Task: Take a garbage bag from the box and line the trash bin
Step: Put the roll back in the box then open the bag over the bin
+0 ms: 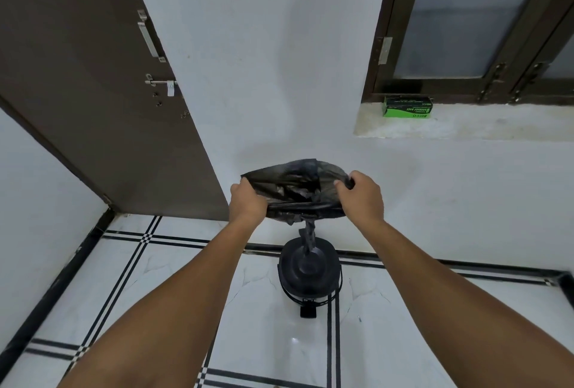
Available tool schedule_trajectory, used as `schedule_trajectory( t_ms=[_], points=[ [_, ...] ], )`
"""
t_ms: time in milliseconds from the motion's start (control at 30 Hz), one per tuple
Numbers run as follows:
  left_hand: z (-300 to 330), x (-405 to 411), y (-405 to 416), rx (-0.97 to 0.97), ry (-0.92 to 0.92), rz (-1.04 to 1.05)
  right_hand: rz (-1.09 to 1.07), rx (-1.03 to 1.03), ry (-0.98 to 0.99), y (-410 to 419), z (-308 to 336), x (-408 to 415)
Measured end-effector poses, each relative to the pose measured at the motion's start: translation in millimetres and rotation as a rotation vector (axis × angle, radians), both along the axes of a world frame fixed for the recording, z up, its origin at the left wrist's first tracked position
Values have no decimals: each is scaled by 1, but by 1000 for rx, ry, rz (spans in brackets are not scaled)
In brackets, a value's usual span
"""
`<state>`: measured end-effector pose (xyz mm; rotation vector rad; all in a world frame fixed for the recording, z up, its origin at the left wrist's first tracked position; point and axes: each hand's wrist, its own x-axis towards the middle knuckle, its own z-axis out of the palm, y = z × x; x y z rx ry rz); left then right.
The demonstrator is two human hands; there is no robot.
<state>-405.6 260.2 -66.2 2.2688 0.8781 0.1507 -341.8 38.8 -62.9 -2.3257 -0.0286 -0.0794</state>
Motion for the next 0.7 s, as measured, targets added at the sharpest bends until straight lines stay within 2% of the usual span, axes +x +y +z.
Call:
schedule_trajectory(
  t_ms=[300, 433, 533, 600, 700],
  points=[
    [-10, -12, 5, 26, 183, 27, -317, 422, 88, -10, -7, 11],
    [-12, -13, 6, -17, 58, 7, -312, 540, 111, -11, -6, 8],
    [-16, -11, 6, -247, -68, -51, -238, 583, 174, -10, -2, 6],
    [-17, -10, 4, -460, -89, -61, -193, 600, 231, -8, 0, 5],
    [-14, -9, 0, -680, -78, -71, -123, 605, 300, -2, 2, 3]
  ],
)
